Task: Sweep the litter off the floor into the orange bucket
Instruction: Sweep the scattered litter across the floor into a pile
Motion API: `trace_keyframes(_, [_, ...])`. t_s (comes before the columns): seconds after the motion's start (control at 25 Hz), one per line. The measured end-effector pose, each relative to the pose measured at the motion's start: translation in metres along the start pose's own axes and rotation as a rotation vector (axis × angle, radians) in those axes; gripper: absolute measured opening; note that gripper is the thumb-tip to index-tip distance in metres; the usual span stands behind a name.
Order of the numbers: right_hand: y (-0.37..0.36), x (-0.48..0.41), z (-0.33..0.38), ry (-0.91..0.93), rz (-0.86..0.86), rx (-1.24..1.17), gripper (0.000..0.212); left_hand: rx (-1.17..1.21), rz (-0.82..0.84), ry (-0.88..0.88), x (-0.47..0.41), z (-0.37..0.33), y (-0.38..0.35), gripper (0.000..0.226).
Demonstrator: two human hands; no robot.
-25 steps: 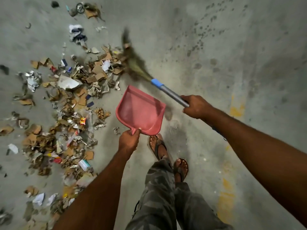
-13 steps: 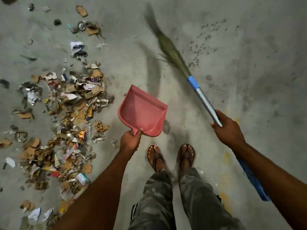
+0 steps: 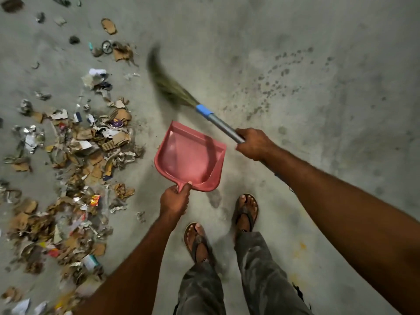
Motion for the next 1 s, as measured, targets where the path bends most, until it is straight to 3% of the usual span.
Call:
trace_keyframes(0.16, [0.005, 0.031, -0.006, 0.057, -0.044, -0.130, 0.052, 0.021, -0.026, 0.023, 0.009, -0.015, -0.002, 0.035])
trace_keyframes(0.36, [-0.005, 0.089, -0.076, -0.275, -0.240, -0.336, 0.051, 0.061, -0.016, 0.028, 0.021, -0.024, 0.006, 0.034])
trace_keyframes(0.48, [-0.024, 0.112, -0.081, -0.379, -0.079, -0.198, 0.039, 0.069, -0.042, 0.057, 0.027, -0.008, 0.021, 0.034])
trace_keyframes(0.6, [-0.053, 0.125, -0.046, -0.226, 0.136, -0.001, 0.047, 0.022, -0.057, 0.070, 0.033, 0.022, 0.052, 0.038])
trace_keyframes(0.68, [-0.069, 0.137, -0.015, -0.106, 0.174, -0.020, 0.044, -0.028, -0.094, 0.072, 0.040, 0.048, 0.080, 0.041])
trace_keyframes(0.8, [-0.092, 0.167, 0.002, -0.088, 0.079, -0.219, 0.052, -0.059, -0.140, 0.067, 0.051, 0.080, 0.118, 0.042])
trace_keyframes(0.92, [-0.109, 0.206, -0.025, -0.228, -0.106, -0.372, 0.059, -0.031, -0.105, 0.041, 0.063, 0.093, 0.136, 0.041])
trace_keyframes(1.0, [-0.117, 0.231, -0.052, -0.320, -0.213, -0.394, 0.052, -0.013, -0.059, 0.004, 0.072, 0.092, 0.135, 0.038])
Point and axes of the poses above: each hand's wrist, its own x-axis away from the middle knuckle, its own y-axis out of the back of the hand, z = x × y, the point moved 2 cm from there along -x, towards the middle knuckle, and after that the axes turned 9 degrees about -y, right-handed, at the moved point
